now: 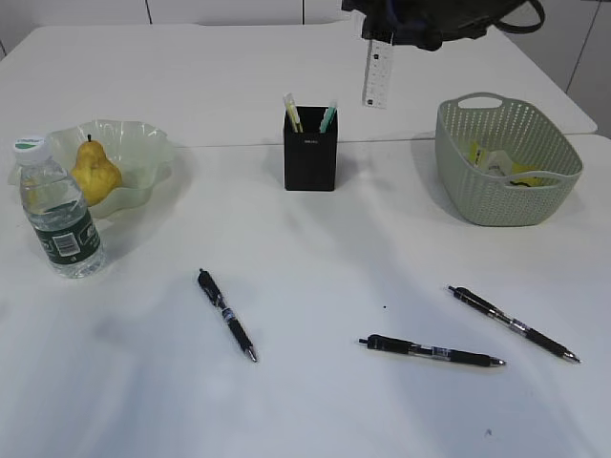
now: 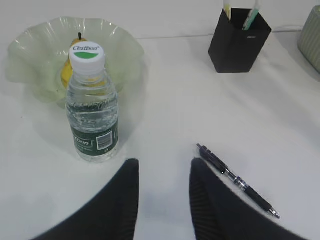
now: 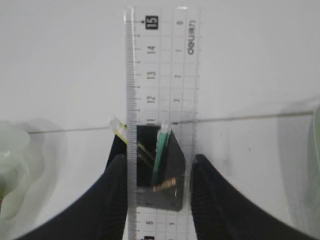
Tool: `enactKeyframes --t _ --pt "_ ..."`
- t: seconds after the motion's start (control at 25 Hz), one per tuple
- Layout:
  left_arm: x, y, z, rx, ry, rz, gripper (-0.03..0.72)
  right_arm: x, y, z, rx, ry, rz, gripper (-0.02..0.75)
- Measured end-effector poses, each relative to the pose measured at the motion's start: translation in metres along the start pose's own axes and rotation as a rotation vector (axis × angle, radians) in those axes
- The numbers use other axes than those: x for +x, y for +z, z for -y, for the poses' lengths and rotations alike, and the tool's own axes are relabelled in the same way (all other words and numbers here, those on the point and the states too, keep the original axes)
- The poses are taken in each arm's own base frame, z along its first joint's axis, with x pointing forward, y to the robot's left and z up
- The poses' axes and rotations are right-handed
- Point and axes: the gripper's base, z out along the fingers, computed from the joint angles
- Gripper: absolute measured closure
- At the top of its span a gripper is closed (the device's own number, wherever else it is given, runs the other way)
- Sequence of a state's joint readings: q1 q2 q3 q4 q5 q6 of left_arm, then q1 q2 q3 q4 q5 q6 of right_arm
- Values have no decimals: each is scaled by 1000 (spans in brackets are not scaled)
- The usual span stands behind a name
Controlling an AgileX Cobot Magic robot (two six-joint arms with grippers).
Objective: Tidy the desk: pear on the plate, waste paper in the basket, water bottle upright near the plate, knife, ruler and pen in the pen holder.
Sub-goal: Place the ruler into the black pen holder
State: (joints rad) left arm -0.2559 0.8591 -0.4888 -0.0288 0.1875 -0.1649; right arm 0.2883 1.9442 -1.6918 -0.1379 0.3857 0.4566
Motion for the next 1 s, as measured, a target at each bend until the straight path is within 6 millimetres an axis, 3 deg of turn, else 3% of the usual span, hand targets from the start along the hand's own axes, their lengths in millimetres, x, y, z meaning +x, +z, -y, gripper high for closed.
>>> enactKeyframes --t 0.48,0.76,1.0 --pt "0 0 0 1 0 4 451 5 31 3 7 -334 145 432" --pt "0 0 0 1 0 4 451 3 39 -7 -89 -419 275 432" --pt "0 0 0 0 0 2 451 14 56 -11 -172 -446 335 432"
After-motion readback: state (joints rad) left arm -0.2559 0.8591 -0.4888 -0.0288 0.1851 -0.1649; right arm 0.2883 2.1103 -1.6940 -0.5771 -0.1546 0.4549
